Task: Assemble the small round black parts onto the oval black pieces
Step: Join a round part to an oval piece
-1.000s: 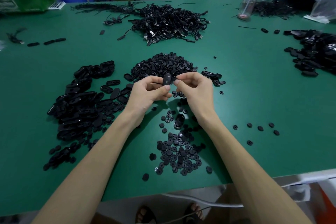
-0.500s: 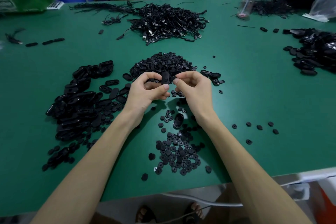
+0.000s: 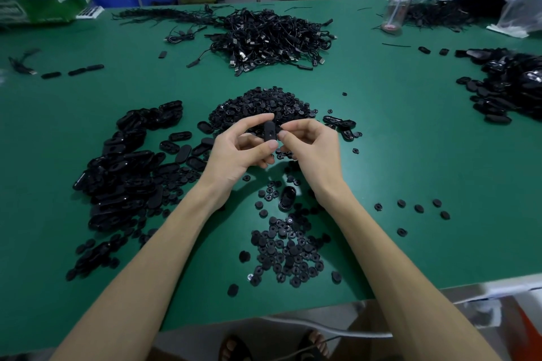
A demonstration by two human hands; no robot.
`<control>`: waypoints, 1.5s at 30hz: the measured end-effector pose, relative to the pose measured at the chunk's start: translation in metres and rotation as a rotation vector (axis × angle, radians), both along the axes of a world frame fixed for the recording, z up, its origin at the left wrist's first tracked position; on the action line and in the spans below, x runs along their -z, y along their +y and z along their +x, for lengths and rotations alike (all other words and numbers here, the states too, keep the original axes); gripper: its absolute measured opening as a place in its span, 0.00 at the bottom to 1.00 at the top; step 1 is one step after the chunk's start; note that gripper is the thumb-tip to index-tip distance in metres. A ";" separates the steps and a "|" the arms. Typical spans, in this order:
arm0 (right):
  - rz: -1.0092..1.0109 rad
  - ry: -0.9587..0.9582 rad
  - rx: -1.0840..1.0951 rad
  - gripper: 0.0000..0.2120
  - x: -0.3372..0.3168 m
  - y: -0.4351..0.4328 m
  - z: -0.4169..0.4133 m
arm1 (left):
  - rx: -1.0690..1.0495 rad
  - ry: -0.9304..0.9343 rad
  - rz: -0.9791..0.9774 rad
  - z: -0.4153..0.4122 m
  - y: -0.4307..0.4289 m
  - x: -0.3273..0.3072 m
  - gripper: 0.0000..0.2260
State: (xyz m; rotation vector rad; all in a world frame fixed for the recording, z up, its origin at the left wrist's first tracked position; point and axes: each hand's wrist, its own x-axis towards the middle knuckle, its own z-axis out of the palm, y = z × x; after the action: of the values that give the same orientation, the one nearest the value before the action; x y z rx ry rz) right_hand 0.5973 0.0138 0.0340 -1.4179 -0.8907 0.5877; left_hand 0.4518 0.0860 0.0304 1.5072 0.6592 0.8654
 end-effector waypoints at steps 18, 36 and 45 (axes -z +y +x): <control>-0.027 0.021 -0.090 0.03 -0.003 -0.003 -0.003 | -0.288 -0.164 -0.234 0.004 0.001 0.003 0.07; -0.032 -0.159 -0.014 0.03 -0.001 -0.003 -0.005 | -0.224 -0.073 -0.141 0.005 -0.008 -0.004 0.06; -0.034 -0.222 0.046 0.04 0.001 -0.001 -0.005 | -0.212 -0.069 -0.128 0.004 -0.006 -0.002 0.06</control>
State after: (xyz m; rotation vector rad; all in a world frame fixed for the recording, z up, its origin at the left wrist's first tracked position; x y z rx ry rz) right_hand 0.5923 0.0126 0.0328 -1.5513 -1.0246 0.4177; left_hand 0.4563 0.0800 0.0319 1.3032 0.8181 1.0123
